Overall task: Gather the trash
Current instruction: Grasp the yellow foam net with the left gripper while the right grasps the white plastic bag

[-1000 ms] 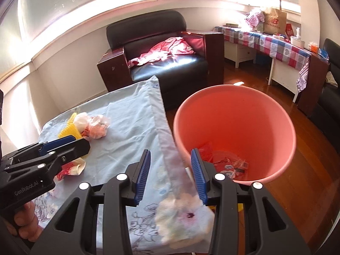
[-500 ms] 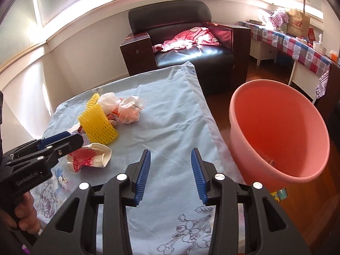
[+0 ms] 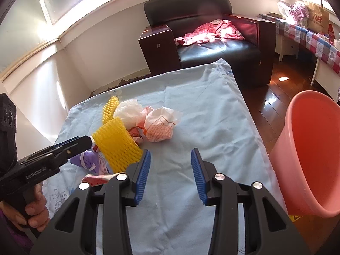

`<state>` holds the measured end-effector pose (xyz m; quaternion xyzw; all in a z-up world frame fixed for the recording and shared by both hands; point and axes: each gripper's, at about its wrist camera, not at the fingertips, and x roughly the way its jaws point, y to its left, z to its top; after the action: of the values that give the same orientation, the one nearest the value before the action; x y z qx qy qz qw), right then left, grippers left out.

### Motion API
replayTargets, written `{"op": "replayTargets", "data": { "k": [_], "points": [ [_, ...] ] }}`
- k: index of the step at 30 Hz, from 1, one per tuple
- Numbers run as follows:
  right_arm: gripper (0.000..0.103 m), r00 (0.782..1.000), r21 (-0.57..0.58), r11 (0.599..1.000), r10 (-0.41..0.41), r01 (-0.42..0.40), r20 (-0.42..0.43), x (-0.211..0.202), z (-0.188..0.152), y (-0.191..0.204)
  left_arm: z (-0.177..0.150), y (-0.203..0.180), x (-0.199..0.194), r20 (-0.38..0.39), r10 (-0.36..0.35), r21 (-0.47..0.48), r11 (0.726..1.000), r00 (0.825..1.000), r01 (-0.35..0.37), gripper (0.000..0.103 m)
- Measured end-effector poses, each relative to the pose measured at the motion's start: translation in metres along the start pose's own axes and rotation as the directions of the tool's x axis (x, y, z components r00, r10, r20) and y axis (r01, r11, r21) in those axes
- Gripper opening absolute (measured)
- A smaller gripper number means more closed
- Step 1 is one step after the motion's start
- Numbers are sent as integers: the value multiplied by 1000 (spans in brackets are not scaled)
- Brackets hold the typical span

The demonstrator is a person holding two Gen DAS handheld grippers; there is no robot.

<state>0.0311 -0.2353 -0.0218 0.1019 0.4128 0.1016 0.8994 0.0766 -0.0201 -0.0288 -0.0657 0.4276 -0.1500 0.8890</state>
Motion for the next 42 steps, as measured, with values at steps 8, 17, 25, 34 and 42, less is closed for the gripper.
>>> {"op": "replayTargets", "data": {
  "k": [8, 17, 25, 34, 42],
  "points": [
    [40, 999, -12, 999, -30, 29, -12, 14, 10, -4, 11, -14, 35, -28, 14, 20, 1000, 999, -13, 13],
    [40, 1000, -10, 1000, -28, 28, -14, 22, 17, 0, 7, -11, 19, 14, 31, 10, 999, 999, -31, 8],
    [48, 1000, 0, 1000, -11, 11, -13, 28, 25, 5, 0, 13, -10, 63, 19, -41, 999, 998, -17, 8],
    [48, 998, 34, 999, -4, 6, -57, 58, 38, 11, -15, 52, -36, 86, 12, -121, 993, 996, -1, 8],
    [46, 997, -16, 1000, 2, -3, -82, 77, 36, 25, -23, 66, -45, 84, -3, -157, 987, 996, 16, 8]
  ]
}}
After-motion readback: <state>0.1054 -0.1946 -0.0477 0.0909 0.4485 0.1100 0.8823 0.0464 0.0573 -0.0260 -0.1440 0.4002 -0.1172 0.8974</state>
